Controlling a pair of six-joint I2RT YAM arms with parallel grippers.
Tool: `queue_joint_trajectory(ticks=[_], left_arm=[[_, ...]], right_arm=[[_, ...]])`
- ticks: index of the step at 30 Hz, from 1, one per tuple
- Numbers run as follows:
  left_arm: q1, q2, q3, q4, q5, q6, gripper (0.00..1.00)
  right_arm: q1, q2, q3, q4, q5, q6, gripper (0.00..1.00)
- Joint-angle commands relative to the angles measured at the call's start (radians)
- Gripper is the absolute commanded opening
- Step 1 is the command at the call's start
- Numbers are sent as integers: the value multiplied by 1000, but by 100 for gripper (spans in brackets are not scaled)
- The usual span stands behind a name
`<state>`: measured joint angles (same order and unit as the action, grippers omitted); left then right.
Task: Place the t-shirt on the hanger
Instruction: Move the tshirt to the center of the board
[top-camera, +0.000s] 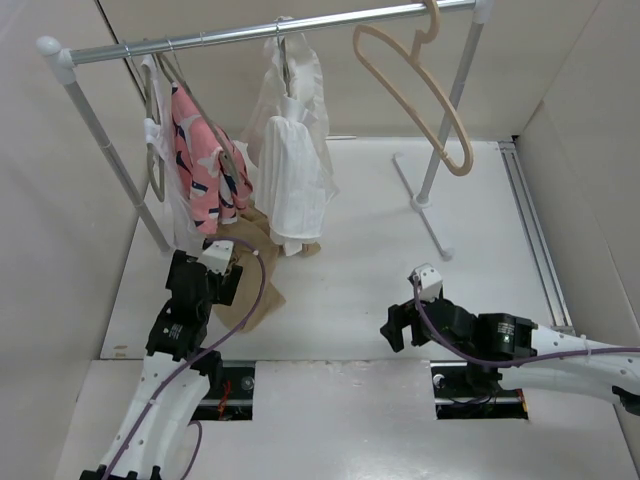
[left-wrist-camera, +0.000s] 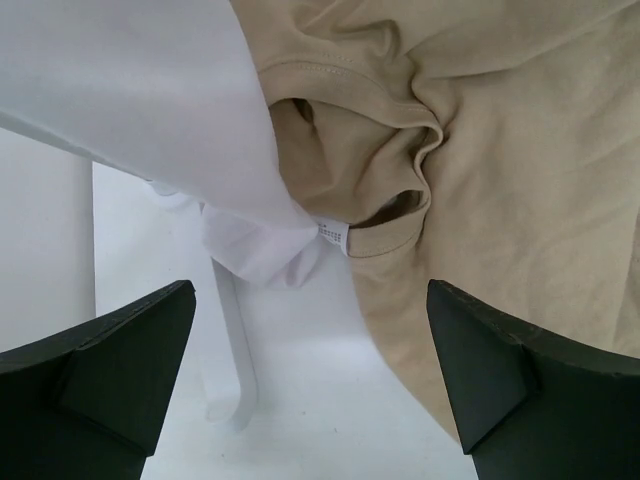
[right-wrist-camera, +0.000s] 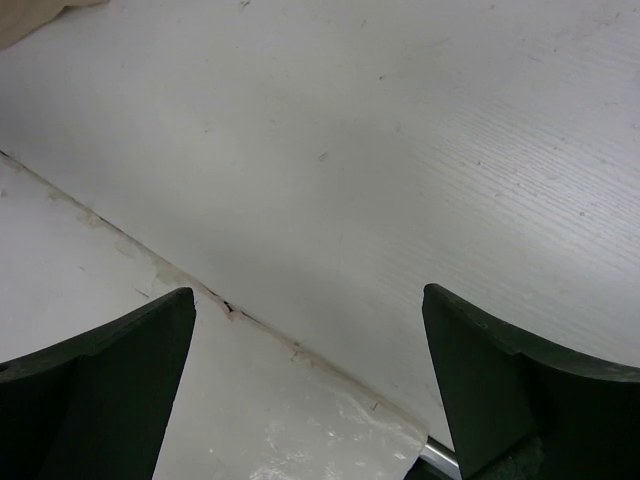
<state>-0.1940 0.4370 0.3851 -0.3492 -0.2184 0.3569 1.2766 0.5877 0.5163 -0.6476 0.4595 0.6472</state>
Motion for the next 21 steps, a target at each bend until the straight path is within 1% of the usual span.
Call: queue_joint_trajectory(ticks=[1,2,4,5,6,7,8,10,11,12,14,15,16,18,21], left_arm=[[2,-21,3,22,16,6,100],[2,-21,3,23,49,7,100],[2,-21,15,-40,144,175,100],[2,-21,26,-72,280,262,100],[2,-21,52,-106,350,349,100],[2,-5,63,-132,408,478,100],[2,20,63,-146,477,517,100],[2,69,84,-146,504,600,100],[2,144,84,-146,504,676,100],[2,187,95,-146,504,704,100],[-24,274,110,-134,479,723,100],[-38,358,119,-101,453,723,100],[-59,396,120,-82,453,723,100],[-59,494,141,-36,444,723,100],[-59,577,141,24,444,769,100]], right_arm=[[-3,-9,1,5,7,17,100],[-3,-9,1,5,7,17,100],[-3,-9,1,5,7,17,100],[-3,-9,1,5,7,17,100],[-3,1,1,5,7,17,100],[-3,1,1,5,7,17,100],[-3,1,10,5,7,17,100],[-3,12,10,5,7,8,100],[-3,23,10,5,7,8,100],[-3,23,10,5,7,8,100],[-3,34,10,5,16,-1,100],[-3,34,10,5,16,-1,100],[-3,34,10,5,16,-1,100],[-3,44,10,5,25,-1,100],[-3,44,19,14,34,-11,100]])
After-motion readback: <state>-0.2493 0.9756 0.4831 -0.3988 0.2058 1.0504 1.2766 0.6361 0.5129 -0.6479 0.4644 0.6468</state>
